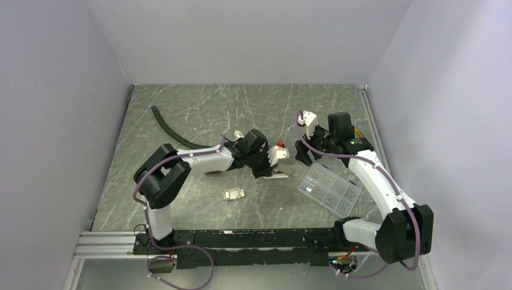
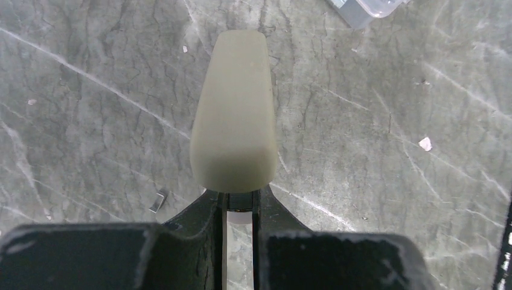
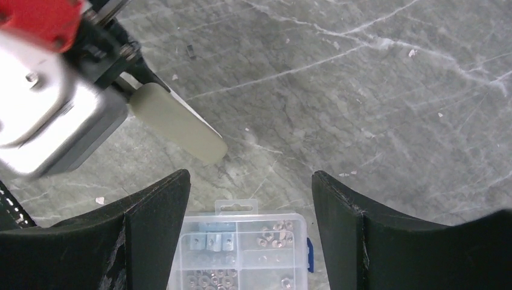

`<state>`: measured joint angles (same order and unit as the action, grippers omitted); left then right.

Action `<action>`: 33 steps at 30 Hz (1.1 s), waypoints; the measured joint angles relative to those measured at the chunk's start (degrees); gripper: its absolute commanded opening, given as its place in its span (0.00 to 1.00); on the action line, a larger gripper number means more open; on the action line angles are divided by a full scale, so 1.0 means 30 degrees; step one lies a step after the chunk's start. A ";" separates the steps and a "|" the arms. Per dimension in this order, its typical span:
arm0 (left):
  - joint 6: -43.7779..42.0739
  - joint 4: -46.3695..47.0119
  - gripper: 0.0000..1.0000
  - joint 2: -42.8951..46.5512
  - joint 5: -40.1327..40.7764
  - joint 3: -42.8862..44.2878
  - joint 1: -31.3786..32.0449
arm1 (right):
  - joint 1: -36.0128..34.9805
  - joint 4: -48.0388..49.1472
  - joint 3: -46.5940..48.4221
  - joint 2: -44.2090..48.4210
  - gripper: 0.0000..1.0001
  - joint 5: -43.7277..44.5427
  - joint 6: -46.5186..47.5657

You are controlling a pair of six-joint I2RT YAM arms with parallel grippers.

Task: Load the staples into the stapler
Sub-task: Adjust the stapler at the center of the board.

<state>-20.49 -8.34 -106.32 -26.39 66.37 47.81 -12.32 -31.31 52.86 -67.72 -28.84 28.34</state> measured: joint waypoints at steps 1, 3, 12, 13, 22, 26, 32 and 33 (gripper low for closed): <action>-0.0153 0.0204 0.08 0.0160 0.0459 -0.0233 0.0219 | 0.0044 -0.0007 -0.0029 -0.0066 0.78 0.0007 0.0007; -0.0430 0.0554 0.15 0.0430 0.1333 -0.0670 0.0619 | 0.0087 -0.0029 -0.0036 -0.0204 0.78 0.0022 0.0015; -0.0860 0.0561 0.36 0.0699 0.3184 -0.1800 0.1552 | 0.0131 -0.0029 -0.0277 -0.0590 0.78 0.0379 0.0073; -0.0852 0.0481 0.38 0.0714 0.3242 -0.1800 0.1581 | 0.0131 -0.0044 -0.0335 -0.0605 0.78 0.0444 0.0080; -0.0750 -0.0823 0.80 0.1217 0.3271 -0.1800 0.1566 | 0.0131 -0.0102 -0.0415 -0.1005 0.78 0.0510 0.0335; -0.0729 -0.1661 0.95 0.1727 0.3140 -0.1792 0.1362 | 0.0131 -0.0117 -0.0415 -0.1239 0.78 0.0488 0.0554; -0.0488 -0.3082 0.95 0.2470 0.2178 -0.1501 0.0233 | 0.0124 -0.0248 -0.0415 -0.1581 0.74 0.0240 0.0918; -0.0474 -0.3424 0.95 0.2623 0.1858 -0.1413 -0.0146 | 0.0080 -0.0270 -0.0408 -0.1698 0.73 0.0109 0.0976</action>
<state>-21.91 -18.61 -98.45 -20.82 62.13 47.37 -12.08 -32.12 51.64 -72.82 -28.51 31.27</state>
